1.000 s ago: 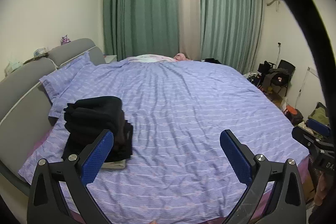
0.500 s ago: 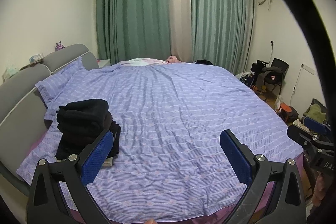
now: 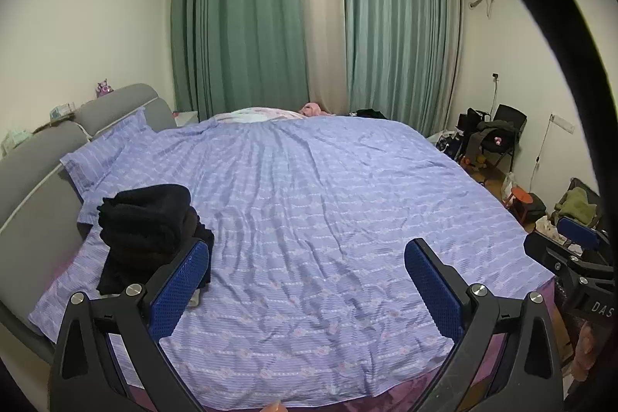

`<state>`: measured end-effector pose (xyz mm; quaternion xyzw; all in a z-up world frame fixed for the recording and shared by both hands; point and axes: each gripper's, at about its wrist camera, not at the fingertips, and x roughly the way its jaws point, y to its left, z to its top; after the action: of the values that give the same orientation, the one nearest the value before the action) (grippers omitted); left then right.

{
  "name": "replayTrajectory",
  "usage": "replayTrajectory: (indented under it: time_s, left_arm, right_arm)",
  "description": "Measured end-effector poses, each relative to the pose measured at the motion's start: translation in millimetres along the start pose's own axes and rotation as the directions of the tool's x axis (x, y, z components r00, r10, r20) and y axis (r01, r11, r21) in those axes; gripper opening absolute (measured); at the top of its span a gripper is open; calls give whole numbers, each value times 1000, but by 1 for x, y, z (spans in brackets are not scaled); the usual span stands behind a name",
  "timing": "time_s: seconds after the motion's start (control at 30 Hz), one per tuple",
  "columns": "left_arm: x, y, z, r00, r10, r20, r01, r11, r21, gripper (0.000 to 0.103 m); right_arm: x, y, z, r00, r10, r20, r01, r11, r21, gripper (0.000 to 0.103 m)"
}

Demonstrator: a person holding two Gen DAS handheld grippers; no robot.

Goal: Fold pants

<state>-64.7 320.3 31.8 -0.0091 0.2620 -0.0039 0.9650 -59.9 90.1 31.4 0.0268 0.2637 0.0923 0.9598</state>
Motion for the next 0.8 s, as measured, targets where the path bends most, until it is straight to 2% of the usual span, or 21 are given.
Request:
replayTrajectory:
  time_s: [0.8]
  left_arm:
    - [4, 0, 0, 1000, 8, -11, -8, 1000, 0, 103]
  right_arm:
    - [5, 6, 3, 1000, 15, 17, -15, 1000, -2, 93]
